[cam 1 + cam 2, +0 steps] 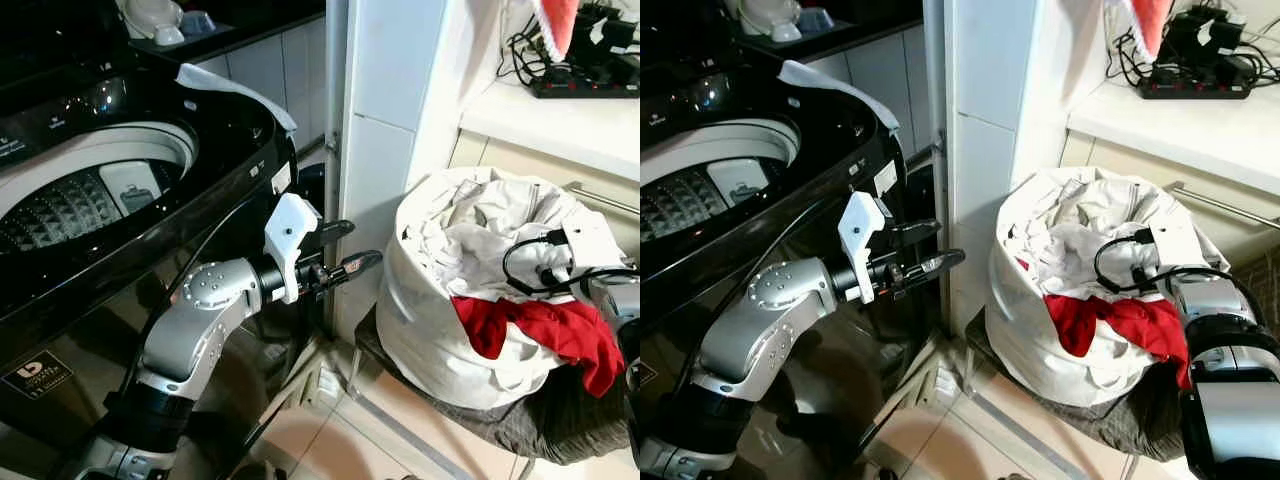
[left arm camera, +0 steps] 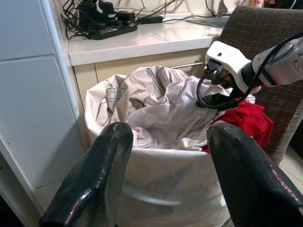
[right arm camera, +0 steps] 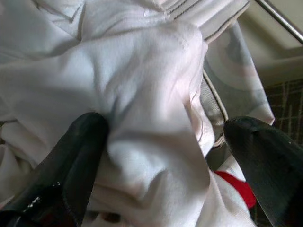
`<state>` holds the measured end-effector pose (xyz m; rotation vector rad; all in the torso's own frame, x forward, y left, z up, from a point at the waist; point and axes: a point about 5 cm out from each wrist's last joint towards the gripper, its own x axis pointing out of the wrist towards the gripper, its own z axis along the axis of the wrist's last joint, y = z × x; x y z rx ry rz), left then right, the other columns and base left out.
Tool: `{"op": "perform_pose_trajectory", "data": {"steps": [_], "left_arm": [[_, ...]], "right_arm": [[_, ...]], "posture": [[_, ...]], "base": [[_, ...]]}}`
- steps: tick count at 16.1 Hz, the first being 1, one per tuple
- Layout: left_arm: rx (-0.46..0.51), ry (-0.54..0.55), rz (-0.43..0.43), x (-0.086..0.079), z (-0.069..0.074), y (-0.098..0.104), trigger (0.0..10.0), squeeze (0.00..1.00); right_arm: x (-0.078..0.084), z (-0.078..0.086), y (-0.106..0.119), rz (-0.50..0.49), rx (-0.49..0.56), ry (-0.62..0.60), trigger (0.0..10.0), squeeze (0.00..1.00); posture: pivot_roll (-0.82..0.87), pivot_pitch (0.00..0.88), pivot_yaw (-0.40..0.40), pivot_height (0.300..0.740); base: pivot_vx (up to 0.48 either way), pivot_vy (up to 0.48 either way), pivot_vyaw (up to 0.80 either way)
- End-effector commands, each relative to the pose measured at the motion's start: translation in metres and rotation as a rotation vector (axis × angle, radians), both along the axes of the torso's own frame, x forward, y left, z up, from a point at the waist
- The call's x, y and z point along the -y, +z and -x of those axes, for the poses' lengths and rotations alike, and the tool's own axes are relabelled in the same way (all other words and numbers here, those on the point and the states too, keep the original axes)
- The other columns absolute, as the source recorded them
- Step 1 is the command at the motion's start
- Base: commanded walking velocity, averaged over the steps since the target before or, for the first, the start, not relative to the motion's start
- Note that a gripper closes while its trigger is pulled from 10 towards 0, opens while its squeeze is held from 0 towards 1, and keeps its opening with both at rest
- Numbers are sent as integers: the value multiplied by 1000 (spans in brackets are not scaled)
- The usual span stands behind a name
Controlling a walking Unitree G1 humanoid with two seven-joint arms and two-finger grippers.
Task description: Clothes washing
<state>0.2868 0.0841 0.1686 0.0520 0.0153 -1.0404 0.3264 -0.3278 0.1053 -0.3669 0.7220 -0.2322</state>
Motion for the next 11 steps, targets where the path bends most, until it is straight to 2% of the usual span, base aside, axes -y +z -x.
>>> {"op": "perform_pose_trajectory", "data": {"steps": [1,2,6,11], "left_arm": [[9,-7,-16,-1,2,2,10000,0],[9,-12,-37,-2,2,0,10000,0],[-7,-55,-48,-1,7,-2,10000,0],[-1,-42,-53,0,3,-2,10000,0]], "right_arm": [[-2,-3,3,-20,21,4,4157,0],[-3,-2,0,-37,14,-1,0,0],[-6,-1,-5,-76,-18,34,0,0],[-8,-2,-6,-112,-10,45,0,0]], "posture": [[36,0,26,740],[37,0,26,740],[38,0,27,740],[36,0,24,740]], "base": [[0,0,0],[0,0,0],[0,0,0],[0,0,0]]}}
